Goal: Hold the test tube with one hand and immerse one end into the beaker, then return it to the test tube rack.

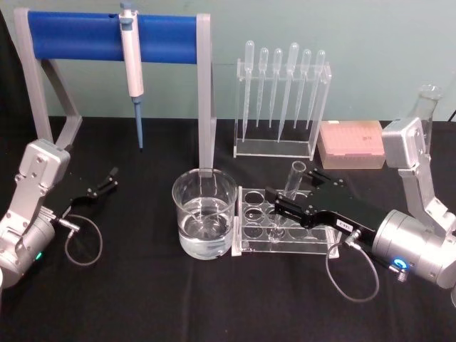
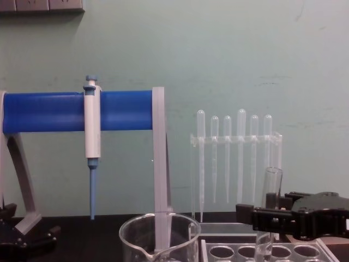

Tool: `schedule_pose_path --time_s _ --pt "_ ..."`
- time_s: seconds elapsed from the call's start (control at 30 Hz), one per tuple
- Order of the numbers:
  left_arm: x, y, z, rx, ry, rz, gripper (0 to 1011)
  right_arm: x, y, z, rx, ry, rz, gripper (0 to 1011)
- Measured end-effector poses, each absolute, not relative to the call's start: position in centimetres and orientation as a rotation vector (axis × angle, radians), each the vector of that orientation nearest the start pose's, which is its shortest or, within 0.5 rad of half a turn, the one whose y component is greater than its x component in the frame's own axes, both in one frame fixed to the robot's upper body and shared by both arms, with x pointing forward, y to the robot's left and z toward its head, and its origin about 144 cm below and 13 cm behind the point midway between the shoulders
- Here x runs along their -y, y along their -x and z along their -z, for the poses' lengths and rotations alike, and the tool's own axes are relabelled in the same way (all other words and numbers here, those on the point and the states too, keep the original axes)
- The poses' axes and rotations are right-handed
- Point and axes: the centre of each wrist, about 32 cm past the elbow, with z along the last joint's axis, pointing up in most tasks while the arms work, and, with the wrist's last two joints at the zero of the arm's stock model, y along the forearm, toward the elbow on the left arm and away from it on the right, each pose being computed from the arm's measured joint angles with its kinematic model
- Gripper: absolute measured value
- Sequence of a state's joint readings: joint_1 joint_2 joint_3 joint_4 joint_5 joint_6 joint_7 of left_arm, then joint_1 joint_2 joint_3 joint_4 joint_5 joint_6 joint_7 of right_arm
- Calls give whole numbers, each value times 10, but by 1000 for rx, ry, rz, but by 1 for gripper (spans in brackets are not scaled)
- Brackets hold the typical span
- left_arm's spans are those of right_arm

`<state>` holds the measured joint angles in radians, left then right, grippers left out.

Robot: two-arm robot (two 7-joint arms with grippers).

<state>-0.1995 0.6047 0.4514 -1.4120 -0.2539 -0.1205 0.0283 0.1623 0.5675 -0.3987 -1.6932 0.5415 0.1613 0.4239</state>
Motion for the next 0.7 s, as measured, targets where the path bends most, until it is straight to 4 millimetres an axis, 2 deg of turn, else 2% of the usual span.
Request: schedule_pose_path --time_s 0.07,0.13,0.2,0.3,0.33,0.5,0.6,0.7 --pt "-310 -489 -1140 285 -305 -1248 1000 260 -475 -1205 -54 115 749 710" --pt "-310 -489 -1140 285 -304 -1248 1000 260 -475 -1205 -54 115 749 681" --pt "-310 -489 -1140 285 -304 -1248 1000 260 -475 -1205 -54 115 749 593" --pt "-310 -489 -1140 285 -305 -1248 1000 260 -475 -1205 -54 115 749 536" --pt "-310 -489 -1140 285 -304 -1248 1000 260 -475 -1205 -53 115 749 477" --pt "-310 -489 -1140 285 -304 -1248 1000 260 -475 -1205 -54 115 749 305" --pt "-310 -489 -1140 285 -304 -1248 1000 260 -475 -1205 -53 115 749 237" --pt "-310 -489 -1140 285 -305 -1248 1000 260 -475 -1205 -53 115 749 226"
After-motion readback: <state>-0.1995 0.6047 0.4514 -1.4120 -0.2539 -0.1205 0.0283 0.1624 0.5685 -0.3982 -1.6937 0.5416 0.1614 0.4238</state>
